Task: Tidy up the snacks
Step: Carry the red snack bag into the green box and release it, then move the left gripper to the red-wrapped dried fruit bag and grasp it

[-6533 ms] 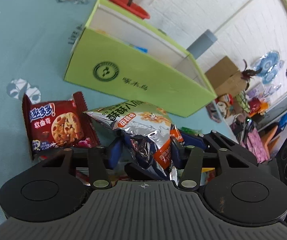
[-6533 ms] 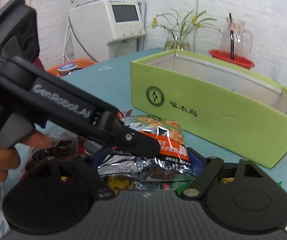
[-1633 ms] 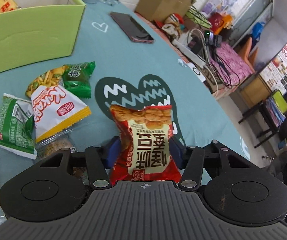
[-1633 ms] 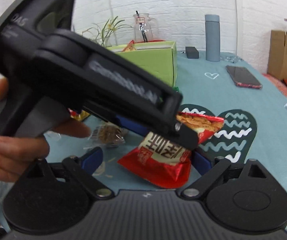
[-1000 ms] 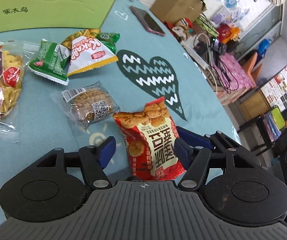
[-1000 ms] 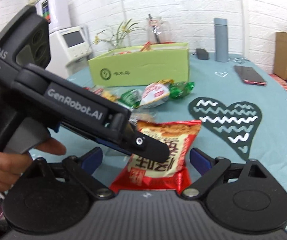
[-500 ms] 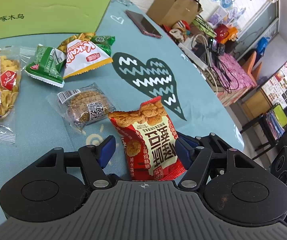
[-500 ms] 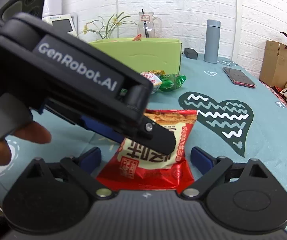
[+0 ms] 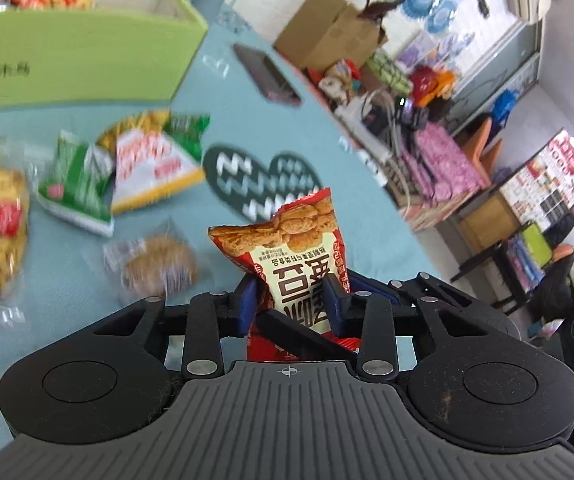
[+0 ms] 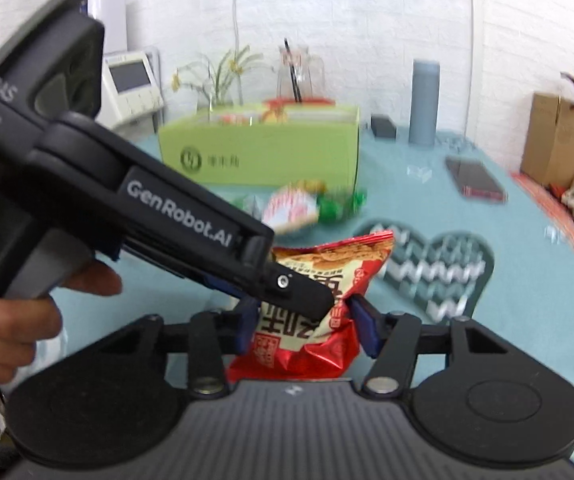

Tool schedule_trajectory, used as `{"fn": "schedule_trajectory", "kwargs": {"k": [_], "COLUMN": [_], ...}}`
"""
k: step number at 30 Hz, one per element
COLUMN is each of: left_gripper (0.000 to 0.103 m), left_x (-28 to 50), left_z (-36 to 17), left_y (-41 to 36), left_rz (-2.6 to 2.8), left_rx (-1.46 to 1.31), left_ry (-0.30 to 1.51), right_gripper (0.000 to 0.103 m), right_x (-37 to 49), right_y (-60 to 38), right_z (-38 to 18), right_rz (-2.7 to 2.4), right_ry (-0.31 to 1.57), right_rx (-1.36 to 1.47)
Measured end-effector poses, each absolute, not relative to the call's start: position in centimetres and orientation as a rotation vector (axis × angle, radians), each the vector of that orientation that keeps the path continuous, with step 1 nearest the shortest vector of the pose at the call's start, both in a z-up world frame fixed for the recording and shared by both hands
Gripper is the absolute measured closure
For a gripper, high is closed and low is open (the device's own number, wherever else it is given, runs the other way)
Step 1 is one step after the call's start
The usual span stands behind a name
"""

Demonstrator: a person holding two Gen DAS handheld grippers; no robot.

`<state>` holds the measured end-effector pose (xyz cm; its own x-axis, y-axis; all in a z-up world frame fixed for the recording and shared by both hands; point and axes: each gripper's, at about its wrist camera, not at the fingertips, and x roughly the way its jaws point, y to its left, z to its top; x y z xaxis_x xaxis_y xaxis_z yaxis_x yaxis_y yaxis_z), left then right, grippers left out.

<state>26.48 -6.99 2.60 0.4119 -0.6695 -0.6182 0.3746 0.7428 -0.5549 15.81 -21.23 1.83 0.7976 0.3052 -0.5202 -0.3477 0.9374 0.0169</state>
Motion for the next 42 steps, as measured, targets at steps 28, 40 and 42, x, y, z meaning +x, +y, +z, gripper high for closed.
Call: {"fn": "schedule_trajectory", "kwargs": {"k": [28,40,42], "left_gripper": [0.037,0.035,0.035], "left_x": [45.0,28.7,26.1], "left_z": [9.3,8.0,7.0], "left_y": [1.8,5.2,7.2], "left_rz": [-0.363,-0.31,-0.259], "left_rx": [-0.29,-0.283,-0.337], "left_ry": [0.652,0.586,0.583], "right_gripper": [0.011,0.011,0.011], "right_x": [38.8,26.1,24.4], "right_y": [-15.2,-13.7,-12.5], "right_z": [7.2,4.9,4.1], "right_rz": [0.543,0.666,0.69], "right_ry": [0.373,0.459,0.482], "right_rx": [-0.191,-0.171,-0.161]}}
